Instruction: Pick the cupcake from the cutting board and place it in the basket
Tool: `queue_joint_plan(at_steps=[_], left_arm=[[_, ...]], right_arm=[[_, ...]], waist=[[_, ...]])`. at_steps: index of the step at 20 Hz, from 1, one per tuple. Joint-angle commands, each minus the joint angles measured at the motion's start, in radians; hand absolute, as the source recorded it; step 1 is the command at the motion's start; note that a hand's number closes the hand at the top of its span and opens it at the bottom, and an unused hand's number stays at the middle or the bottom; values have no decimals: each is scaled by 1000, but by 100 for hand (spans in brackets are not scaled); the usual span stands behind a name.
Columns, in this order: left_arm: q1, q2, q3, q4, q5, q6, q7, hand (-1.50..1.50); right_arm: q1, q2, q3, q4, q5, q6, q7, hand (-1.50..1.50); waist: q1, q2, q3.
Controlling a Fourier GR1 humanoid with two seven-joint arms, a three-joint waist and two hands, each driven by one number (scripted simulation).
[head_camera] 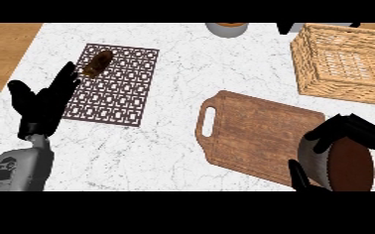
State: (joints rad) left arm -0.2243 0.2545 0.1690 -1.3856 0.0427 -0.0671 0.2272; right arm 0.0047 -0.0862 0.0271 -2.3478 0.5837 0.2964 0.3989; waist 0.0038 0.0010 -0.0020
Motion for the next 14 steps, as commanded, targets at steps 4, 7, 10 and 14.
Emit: queue_joint_plan(at_steps=[4,7,10,14], left_arm=[[-4,-15,-13,-12,-12,13,13,0],[4,-28,-21,-7,-23,19,3,0],[26,-14,3,-18,0,1,-13,0],[29,-6,-5,-58,-15,4,11,0]], right_arm=[[-395,-118,-267,86,-124,68,232,150],[-468,-199,-302,188,-99,81,249,150],[-509,-274,-378,381,-65,28,107,150],[-544,-322,-419,531,-59,-24,25,150]], waist=[[1,-1,1],[0,-1,1],[7,2,2],[5,1,2]])
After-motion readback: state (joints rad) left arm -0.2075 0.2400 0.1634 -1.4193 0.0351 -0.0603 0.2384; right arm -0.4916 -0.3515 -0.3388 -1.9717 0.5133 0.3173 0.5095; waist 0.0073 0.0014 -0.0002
